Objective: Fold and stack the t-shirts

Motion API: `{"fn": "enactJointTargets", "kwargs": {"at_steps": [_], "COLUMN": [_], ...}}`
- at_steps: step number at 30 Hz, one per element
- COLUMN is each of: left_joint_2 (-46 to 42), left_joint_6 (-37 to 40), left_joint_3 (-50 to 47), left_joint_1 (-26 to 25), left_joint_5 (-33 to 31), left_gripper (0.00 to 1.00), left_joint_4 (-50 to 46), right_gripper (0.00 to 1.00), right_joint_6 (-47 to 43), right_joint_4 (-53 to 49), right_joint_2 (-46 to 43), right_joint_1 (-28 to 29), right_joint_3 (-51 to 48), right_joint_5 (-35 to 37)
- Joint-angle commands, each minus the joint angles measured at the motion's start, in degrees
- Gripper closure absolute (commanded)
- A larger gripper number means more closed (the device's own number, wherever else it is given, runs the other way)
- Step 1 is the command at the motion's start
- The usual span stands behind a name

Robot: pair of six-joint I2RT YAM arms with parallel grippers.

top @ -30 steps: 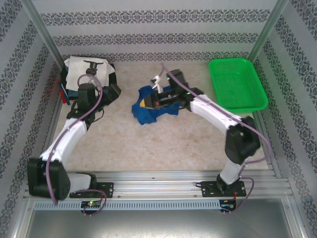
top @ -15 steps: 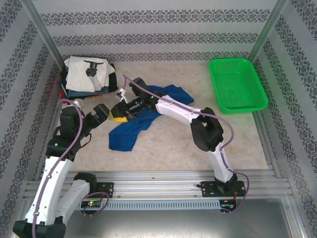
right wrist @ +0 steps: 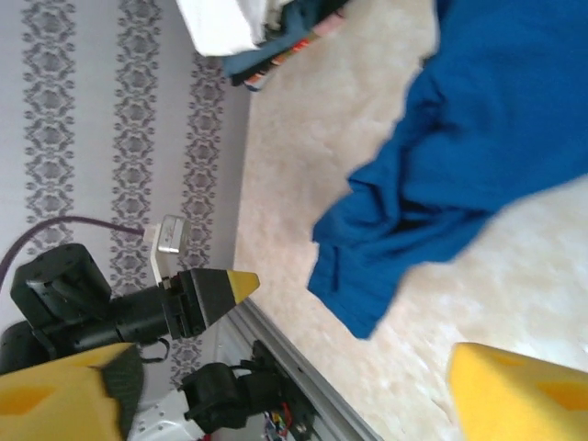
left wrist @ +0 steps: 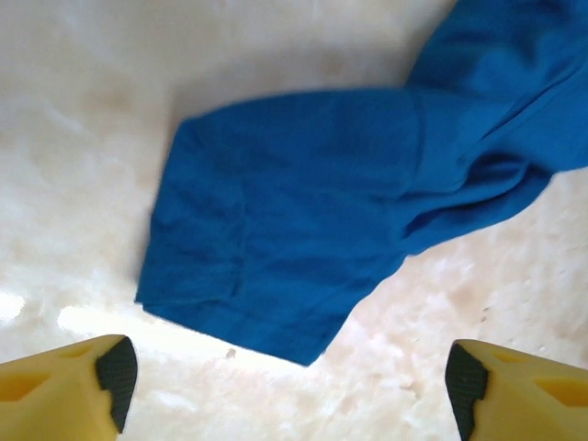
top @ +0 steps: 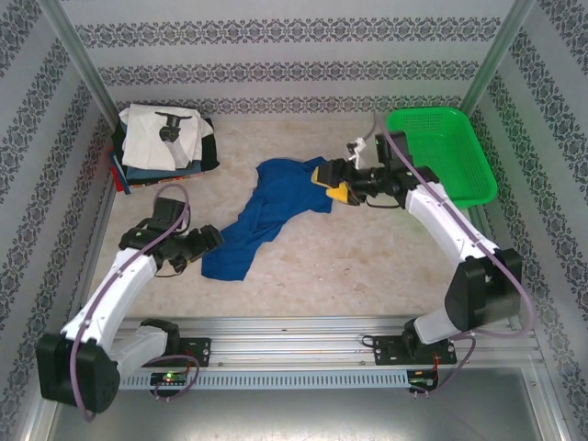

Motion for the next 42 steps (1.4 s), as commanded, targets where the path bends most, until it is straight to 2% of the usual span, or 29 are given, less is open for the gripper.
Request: {"fn": "enactJointTargets", "kwargs": {"at_steps": [1, 4, 10, 16, 29, 39, 42], "left_joint_2": [5.42, 11.37, 18.77, 23.81, 31.64, 33.96, 33.73], "left_joint_6": [4.06, 4.86, 7.09, 9.49, 12.51, 13.89, 14.71], "left_joint_3": [1.45, 2.15, 5.63, 9.25, 11.48, 11.21, 11.58], "left_joint_1": [-4.73, -8.64, -12.42, -13.50, -14.30, -14.35, -14.32], "left_joint_5": [-1.74, -5.47, -12.81, -15.88, -17.16, -17.40, -16.03], "left_gripper": [0.24, 0.32, 0.38, 0.41, 0.54, 0.77, 0.95], "left_joint_4": [-6.06, -7.78, -8.52, -8.07, -6.12, -5.77, -6.30], "right_gripper": [0.07, 0.05, 0.04, 0.03, 0.03, 0.03, 0.02], "right_joint_6": [-2.83, -3.10, -3.85, -4.02, -5.54, -4.67, -3.87], "right_joint_4": [-1.47, -0.34, 1.04, 2.56, 3.26, 5.35, 5.23], "right_joint_2": [-0.92, -1.83, -1.90, -1.66, -1.76, 0.95, 3.25], "right_joint_1": [-2.18, -2.98, -3.77, -5.20, -9.79, -10.19, -9.70], "right_joint_3": [-6.18, -8.82, -10.72, -12.75, -16.09, -16.50, -14.75], "right_joint_5": [0.83, 1.03, 1.01, 0.43, -0.28, 0.79, 2.59]}}
